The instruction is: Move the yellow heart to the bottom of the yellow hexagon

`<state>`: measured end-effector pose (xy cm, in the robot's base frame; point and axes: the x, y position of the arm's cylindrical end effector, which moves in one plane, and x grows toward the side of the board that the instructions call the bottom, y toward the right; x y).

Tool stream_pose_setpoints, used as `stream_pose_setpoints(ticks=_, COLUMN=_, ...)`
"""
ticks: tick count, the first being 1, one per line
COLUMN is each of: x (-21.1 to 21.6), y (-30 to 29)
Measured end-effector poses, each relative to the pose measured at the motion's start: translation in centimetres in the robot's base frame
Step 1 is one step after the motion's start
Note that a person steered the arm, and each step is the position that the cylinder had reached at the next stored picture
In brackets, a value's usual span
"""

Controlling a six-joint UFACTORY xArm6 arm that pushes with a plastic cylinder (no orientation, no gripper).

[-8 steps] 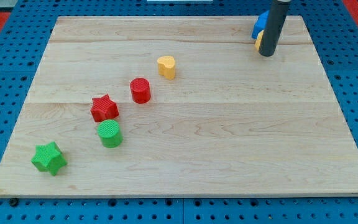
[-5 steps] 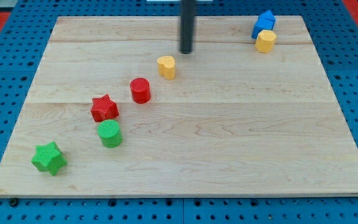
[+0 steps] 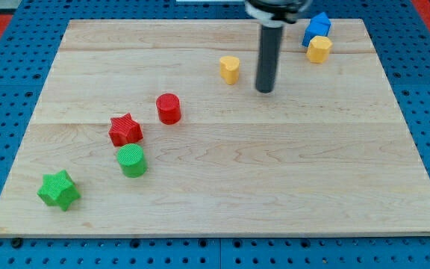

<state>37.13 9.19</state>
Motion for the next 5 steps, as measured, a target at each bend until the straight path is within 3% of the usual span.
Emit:
stream_pose_setpoints(ticks=1, x=1.8, y=-4.6)
stream_pose_setpoints(ticks=2, x=1.9, y=-13.4)
stream_pose_setpoints(ticks=3, x=-0.7, y=-18.7)
stream_pose_setpoints(ticks=4, x=-2.9, y=-16.8)
stream_pose_setpoints(ticks=5, x=-2.9, y=-8.4)
